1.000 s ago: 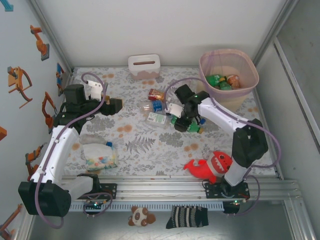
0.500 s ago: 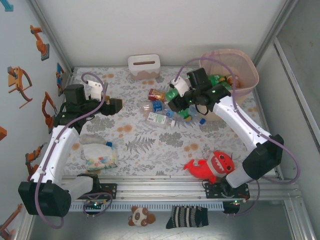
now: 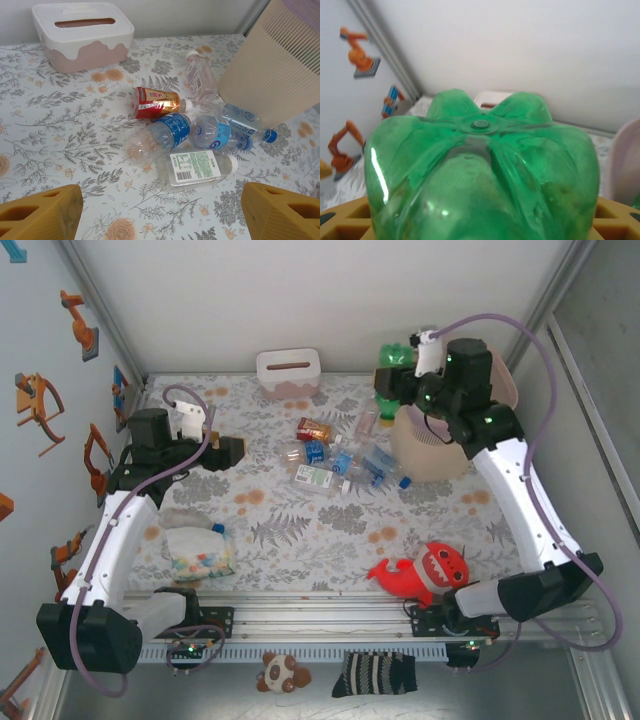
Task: Put the plastic bottles in the bin
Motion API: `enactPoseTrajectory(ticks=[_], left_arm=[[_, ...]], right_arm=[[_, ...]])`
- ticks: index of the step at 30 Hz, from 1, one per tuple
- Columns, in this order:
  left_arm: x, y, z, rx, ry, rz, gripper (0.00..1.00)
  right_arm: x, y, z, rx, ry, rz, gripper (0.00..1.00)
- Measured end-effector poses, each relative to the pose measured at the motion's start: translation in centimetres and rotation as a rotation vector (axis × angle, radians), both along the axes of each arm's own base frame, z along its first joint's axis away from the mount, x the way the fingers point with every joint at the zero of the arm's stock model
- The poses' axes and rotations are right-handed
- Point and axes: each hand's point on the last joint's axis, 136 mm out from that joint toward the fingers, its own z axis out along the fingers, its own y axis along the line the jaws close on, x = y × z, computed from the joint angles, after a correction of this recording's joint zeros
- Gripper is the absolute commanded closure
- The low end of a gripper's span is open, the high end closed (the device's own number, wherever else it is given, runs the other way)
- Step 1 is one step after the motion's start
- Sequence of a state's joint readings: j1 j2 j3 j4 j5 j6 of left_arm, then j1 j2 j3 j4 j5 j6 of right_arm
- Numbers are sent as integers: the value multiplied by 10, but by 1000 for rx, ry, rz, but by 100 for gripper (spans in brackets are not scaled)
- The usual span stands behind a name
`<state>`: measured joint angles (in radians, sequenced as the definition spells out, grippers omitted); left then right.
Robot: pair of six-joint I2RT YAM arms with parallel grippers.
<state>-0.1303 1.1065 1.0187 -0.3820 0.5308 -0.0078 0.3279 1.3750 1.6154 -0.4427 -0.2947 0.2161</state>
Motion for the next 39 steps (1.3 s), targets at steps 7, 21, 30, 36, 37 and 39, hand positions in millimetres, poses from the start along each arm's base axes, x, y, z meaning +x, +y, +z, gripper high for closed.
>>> enactPoseTrajectory(ticks=[7, 21, 30, 36, 37, 39], left_arm=[[1, 2, -1, 6, -1, 10, 18], [1, 2, -1, 8, -1, 12, 18], [2, 2, -1, 10, 0, 14, 18], [2, 2, -1, 10, -1, 15, 18], [2, 2, -1, 10, -1, 15, 18], [2, 2, -1, 10, -1, 15, 18]], right_arm=[[9, -53, 31, -9, -89, -189, 60], [36, -114, 7, -62, -67, -362, 60], [55, -117, -72, -100, 74, -362, 60], [56, -123, -102, -101, 132, -367, 57], [56, -125, -106, -101, 140, -369, 56], [58, -127, -113, -99, 159, -374, 52]])
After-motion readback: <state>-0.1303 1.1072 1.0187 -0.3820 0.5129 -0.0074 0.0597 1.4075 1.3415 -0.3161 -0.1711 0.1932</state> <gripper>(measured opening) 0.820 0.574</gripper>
